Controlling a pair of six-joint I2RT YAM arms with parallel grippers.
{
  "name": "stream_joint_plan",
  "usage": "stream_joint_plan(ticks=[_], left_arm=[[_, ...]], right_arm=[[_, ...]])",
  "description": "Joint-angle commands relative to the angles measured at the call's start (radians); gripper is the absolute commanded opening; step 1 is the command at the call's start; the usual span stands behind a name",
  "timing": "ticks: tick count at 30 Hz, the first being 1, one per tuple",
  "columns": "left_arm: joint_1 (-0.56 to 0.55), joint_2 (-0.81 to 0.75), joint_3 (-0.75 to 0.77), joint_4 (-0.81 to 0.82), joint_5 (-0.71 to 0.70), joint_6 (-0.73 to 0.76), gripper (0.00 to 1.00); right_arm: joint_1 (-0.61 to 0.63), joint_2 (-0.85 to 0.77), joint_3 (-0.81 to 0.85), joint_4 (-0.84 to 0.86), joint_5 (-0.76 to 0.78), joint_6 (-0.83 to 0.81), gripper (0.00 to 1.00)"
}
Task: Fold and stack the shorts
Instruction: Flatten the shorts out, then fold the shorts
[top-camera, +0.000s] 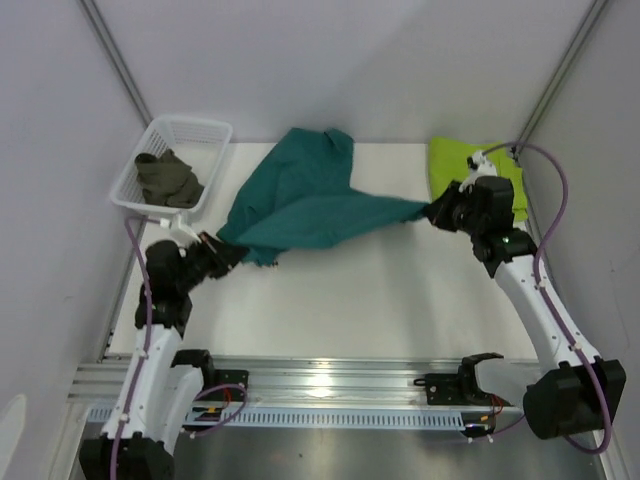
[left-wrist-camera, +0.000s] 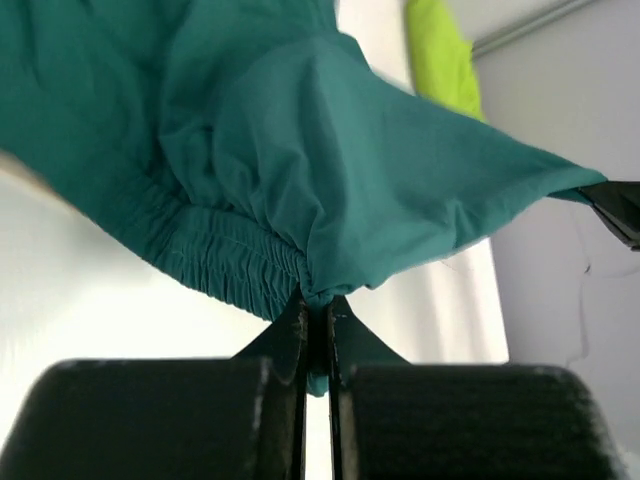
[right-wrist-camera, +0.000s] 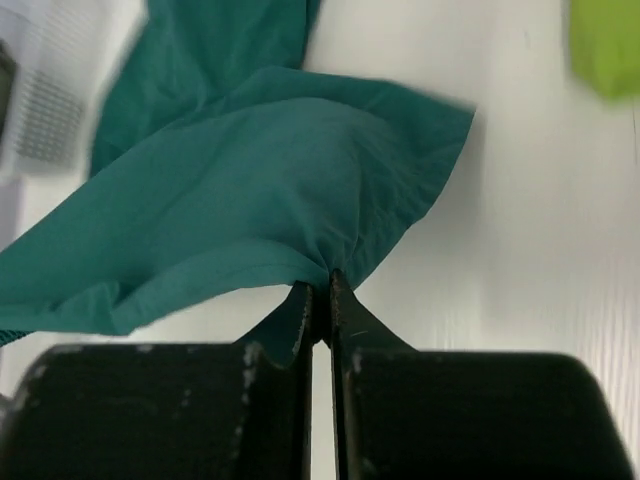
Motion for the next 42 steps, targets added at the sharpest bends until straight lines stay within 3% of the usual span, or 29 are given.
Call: stream_joint_plan(ticks=[1, 3, 4, 7, 15, 28, 35, 39, 42], left_arm=[[-0.029, -0.271, -0.169, -0.084, 0.058, -0.038, 0.01], [-0.037, -0.393, -0.226, -0.166, 0.061, -0.038, 0.01], [-0.078, -0.502, -0.258, -0.200, 0.055, -0.082, 0.02], [-0.219, -0.602, -0.285, -0.224, -0.018, -0.126, 0.01], [-0.472, -0.550, -0.260, -0.336, -0.103, -0.185, 0.00], [-0.491, -0.628, -0.217, -0.483, -0.091, -0.234, 0.01], [-0.495, -0.665, -0.197, -0.545, -0.083, -0.225, 0.01], [-0.497, -0.570, -0.170, -0.504, -0.062, -0.174, 0.00], [-0.497, -0.541, -0.168, -0.476, -0.037, -0.159, 0.01]], right_arm=[[0.014, -0.172, -0.099, -0.061, 0.082, 0.016, 0.00], [-0.005, -0.281, -0.156, -0.129, 0.117, 0.002, 0.00], [-0.011, -0.314, -0.167, -0.159, 0.175, -0.003, 0.00], [-0.025, -0.403, -0.194, -0.230, 0.263, -0.052, 0.00], [-0.038, -0.509, -0.173, -0.324, 0.403, -0.066, 0.00], [-0.049, -0.464, -0.102, -0.290, 0.437, -0.064, 0.00], [-0.049, -0.570, -0.079, -0.417, 0.449, -0.026, 0.00], [-0.048, -0.708, -0.143, -0.498, 0.391, 0.041, 0.00], [-0.042, -0.722, -0.128, -0.514, 0.386, 0.039, 0.00]])
